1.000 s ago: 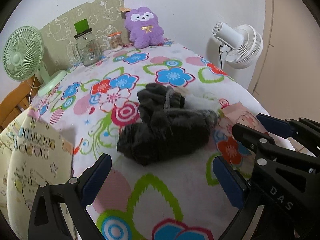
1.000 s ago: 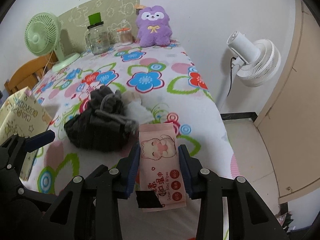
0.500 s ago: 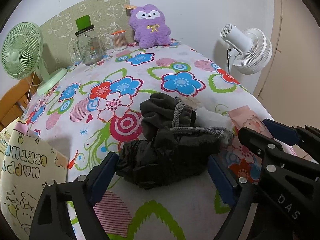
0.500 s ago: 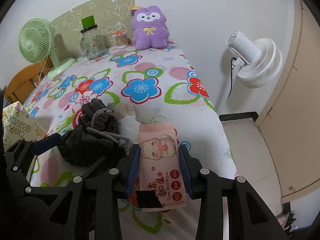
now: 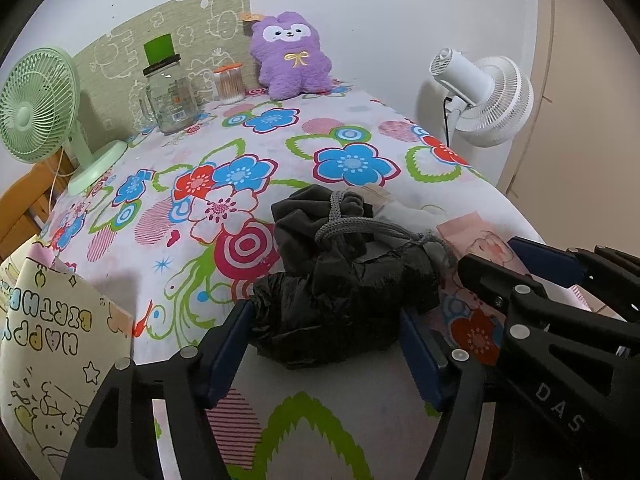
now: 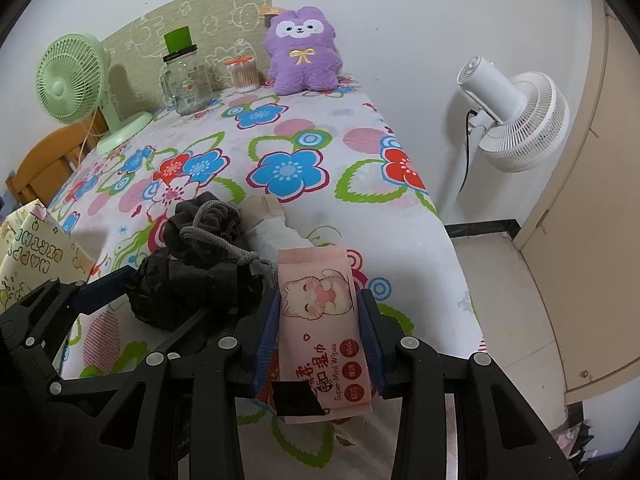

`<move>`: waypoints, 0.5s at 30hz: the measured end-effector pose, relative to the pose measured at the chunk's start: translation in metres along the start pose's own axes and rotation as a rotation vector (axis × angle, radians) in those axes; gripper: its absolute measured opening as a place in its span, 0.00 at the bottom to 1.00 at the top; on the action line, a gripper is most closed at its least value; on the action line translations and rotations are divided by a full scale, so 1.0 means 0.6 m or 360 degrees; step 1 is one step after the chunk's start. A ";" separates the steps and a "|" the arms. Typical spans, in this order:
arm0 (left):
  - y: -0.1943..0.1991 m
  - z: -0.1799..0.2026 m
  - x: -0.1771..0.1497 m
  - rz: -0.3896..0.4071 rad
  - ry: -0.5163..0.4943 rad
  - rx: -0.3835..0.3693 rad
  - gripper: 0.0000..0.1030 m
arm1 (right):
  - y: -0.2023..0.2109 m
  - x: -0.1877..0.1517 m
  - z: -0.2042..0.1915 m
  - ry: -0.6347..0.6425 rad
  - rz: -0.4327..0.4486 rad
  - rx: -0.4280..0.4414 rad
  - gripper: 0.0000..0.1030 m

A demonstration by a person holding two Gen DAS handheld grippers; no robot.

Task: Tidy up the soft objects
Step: 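Close left gripper on the black plastic bag bundle while right gripper holds the wipes, then carry the black bag bundle and pink wipes packet over the yellow-green box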

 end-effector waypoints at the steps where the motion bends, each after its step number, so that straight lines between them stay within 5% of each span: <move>1: 0.002 0.000 -0.001 0.0002 0.0001 -0.0003 0.71 | 0.001 -0.001 0.000 0.0000 0.0001 -0.0001 0.40; 15: 0.050 -0.009 -0.012 0.0056 0.0031 0.0007 0.71 | 0.040 -0.006 -0.022 0.0031 0.0061 0.0007 0.40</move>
Point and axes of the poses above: each gripper's, at about its wrist camera, not at the fingertips, and y roughly against the way its jaws point, z to its right, x to its top, the point moved 6 cm from there along -y, roughly the way its jaws point, and after that the axes turned 8 degrees about -y, right-handed, at the moved point
